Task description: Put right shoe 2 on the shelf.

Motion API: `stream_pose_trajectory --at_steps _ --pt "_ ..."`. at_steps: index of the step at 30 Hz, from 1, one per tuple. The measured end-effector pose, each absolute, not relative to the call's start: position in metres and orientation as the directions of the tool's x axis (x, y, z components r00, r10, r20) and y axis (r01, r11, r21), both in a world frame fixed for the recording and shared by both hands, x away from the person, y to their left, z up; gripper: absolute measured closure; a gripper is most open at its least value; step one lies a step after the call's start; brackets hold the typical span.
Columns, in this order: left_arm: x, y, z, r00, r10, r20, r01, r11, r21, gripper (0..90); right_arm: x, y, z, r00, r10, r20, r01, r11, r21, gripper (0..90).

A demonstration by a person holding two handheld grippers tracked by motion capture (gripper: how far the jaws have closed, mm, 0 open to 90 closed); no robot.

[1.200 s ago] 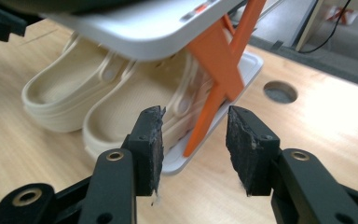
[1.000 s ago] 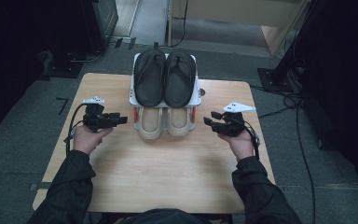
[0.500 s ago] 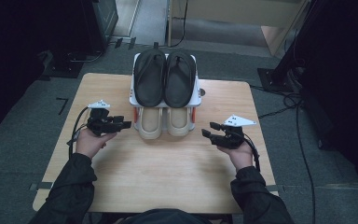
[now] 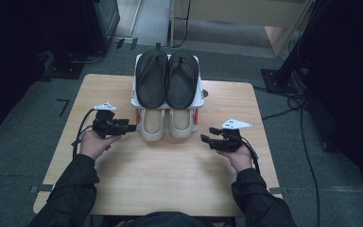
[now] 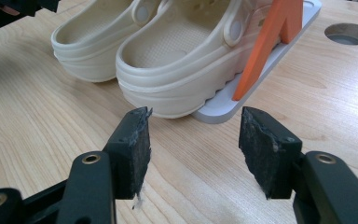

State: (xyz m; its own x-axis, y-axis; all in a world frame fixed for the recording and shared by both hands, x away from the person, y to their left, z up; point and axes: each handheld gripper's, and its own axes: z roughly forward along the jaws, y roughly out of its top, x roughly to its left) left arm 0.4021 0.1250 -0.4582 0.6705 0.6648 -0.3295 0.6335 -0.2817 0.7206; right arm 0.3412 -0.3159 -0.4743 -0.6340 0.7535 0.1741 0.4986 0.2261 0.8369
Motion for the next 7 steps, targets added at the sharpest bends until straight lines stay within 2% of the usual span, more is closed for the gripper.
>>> stream_pose_trajectory --at_steps 7 --pt "0.4004 0.122 -0.4582 0.667 0.673 -0.32 0.627 -0.274 0.73 37.8 0.3423 -0.3156 -0.4761 -0.637 0.749 0.183 0.506 0.227 0.832 40.6"
